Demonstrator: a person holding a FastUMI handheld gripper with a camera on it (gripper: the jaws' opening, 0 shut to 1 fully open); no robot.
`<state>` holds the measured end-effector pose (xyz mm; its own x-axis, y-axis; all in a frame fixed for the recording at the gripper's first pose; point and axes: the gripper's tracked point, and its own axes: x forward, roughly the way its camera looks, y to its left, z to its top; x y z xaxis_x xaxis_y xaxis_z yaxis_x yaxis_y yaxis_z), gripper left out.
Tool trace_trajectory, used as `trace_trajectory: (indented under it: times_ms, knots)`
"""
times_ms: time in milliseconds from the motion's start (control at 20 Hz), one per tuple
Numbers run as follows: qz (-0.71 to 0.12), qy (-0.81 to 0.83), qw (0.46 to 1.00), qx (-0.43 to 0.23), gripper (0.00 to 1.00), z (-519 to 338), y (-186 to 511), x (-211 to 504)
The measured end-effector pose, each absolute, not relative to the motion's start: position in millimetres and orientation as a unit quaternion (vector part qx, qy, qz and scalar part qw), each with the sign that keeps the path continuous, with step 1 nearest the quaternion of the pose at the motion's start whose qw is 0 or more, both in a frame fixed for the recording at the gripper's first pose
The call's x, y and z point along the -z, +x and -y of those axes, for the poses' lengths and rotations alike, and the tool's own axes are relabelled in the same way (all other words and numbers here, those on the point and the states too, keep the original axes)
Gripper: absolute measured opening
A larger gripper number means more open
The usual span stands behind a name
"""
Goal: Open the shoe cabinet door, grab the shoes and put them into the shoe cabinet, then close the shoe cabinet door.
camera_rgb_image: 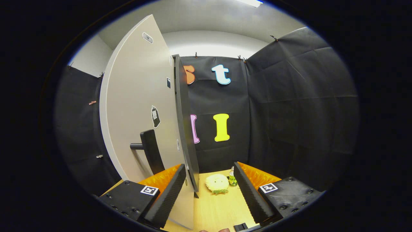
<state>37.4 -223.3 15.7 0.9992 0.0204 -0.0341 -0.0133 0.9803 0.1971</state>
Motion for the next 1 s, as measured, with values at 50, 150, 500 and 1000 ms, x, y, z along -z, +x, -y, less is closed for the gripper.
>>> trace_trajectory:
  times_ms: [50,150,500,1000]
  knots:
    - [-0.019,0.101,0.995,-0.012,0.98,216,37,-16]
    - [-0.022,0.107,0.994,-0.016,0.98,201,34,-16]
    - [-0.018,0.093,0.996,-0.003,0.98,144,28,-20]
    - [-0.010,0.099,0.995,0.001,0.98,61,41,-25]
